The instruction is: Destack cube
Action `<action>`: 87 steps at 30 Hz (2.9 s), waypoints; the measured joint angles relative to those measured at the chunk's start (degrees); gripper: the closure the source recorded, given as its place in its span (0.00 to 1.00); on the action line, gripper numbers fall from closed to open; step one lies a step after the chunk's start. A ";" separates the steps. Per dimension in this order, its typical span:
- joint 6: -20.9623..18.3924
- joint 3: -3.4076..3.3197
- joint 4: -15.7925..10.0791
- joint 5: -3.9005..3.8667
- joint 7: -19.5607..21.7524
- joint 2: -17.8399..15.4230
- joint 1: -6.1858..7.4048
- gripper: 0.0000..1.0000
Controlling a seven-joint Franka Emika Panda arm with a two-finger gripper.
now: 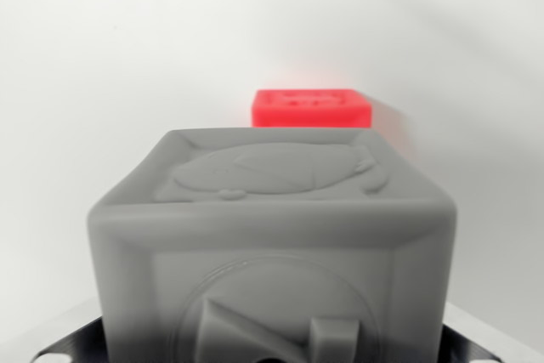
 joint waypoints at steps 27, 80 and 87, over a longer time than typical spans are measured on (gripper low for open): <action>3.13 0.72 -6.56 -0.68 5.84 -3.51 3.89 1.00; 8.65 5.35 -17.07 -1.50 19.36 -8.47 10.72 1.00; 9.23 6.21 -18.17 -1.50 21.25 -8.94 11.65 1.00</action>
